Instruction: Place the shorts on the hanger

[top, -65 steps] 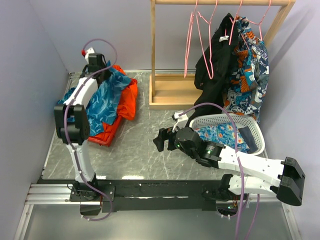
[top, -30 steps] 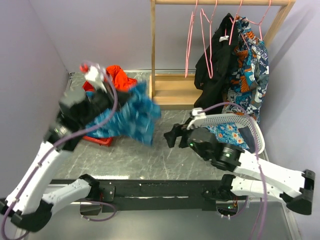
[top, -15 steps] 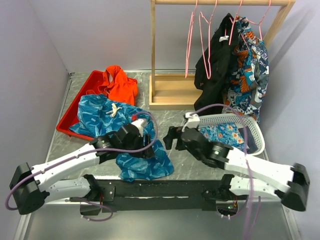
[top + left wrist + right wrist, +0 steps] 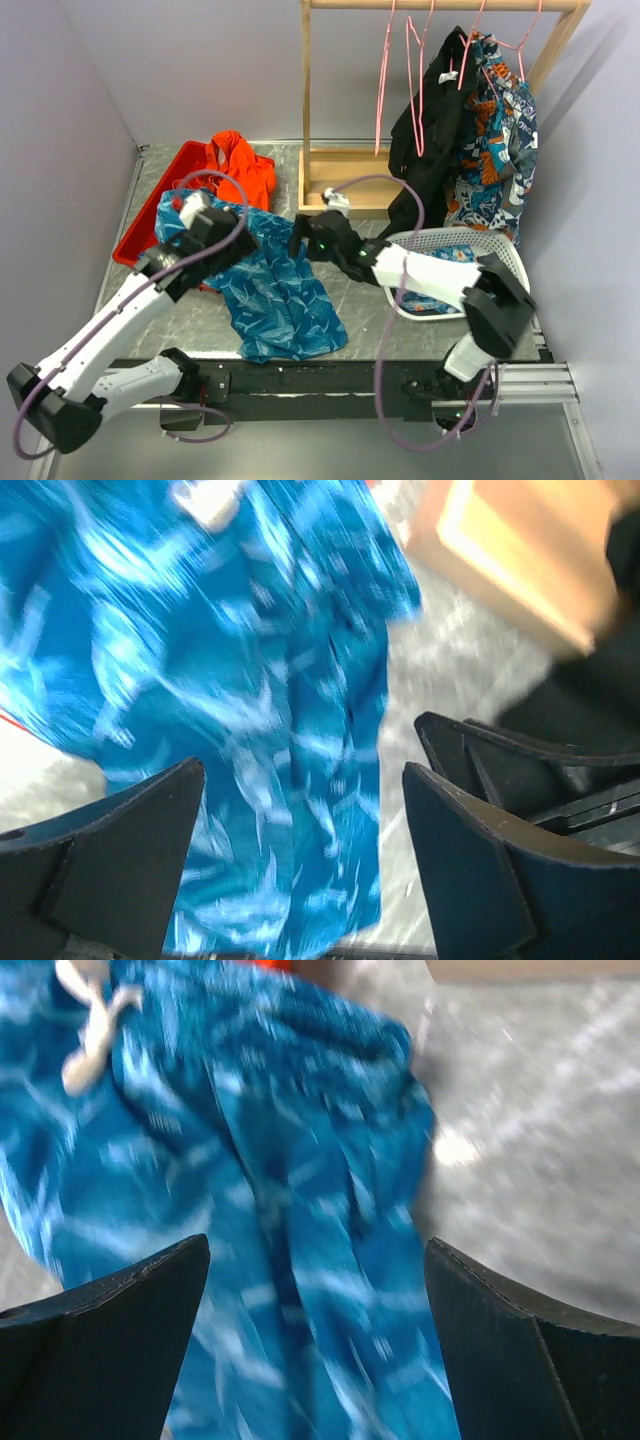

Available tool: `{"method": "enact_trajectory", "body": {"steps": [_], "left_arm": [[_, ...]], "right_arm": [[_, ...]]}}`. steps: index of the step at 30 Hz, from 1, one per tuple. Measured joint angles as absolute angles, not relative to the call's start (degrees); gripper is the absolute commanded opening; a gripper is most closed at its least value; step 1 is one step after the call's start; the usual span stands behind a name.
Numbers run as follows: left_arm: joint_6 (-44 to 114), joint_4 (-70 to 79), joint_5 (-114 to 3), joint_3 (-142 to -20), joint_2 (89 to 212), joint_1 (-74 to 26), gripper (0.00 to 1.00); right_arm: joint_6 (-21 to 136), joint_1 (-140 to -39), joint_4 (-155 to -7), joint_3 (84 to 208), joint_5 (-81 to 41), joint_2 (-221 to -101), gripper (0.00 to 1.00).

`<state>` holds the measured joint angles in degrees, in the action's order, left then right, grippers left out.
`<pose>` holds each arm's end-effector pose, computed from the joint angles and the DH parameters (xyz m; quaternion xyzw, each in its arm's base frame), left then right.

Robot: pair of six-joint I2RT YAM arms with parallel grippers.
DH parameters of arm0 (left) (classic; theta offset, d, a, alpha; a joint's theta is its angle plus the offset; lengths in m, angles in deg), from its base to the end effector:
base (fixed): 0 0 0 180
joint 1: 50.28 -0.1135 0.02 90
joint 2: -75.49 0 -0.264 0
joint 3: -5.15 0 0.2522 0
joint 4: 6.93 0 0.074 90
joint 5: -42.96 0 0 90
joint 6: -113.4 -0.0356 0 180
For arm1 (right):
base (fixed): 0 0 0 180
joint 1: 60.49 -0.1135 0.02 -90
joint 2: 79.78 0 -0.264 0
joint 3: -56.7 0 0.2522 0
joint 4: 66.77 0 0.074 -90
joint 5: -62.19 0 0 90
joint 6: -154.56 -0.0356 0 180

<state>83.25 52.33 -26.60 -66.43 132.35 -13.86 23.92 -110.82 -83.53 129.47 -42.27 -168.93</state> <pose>0.1652 -0.1064 0.3233 -0.2514 0.8749 -0.1740 0.3756 0.2296 0.2629 0.2470 -0.0140 0.8744 0.2592 0.4100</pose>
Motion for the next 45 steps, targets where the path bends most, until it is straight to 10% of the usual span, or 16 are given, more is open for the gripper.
{"method": "enact_trajectory", "body": {"steps": [24,35,39,45], "left_arm": [[76.65,48.83,-33.57,-68.20,137.25,-29.62,0.81],[76.47,47.94,-34.09,-66.80,137.27,-30.97,0.82],[77.37,47.98,-33.20,-66.80,137.68,-32.22,0.82],[79.62,48.28,-31.76,-66.94,141.44,-35.52,0.79]], "right_arm": [[10.39,-101.96,-82.51,149.66,-38.47,-195.79,0.71],[10.06,-102.77,-81.24,148.50,-37.35,-197.23,0.39],[10.57,-104.30,-79.49,146.17,-37.22,-197.23,0.00],[13.50,-108.89,-82.62,144.66,-44.39,-194.78,0.00]]}}
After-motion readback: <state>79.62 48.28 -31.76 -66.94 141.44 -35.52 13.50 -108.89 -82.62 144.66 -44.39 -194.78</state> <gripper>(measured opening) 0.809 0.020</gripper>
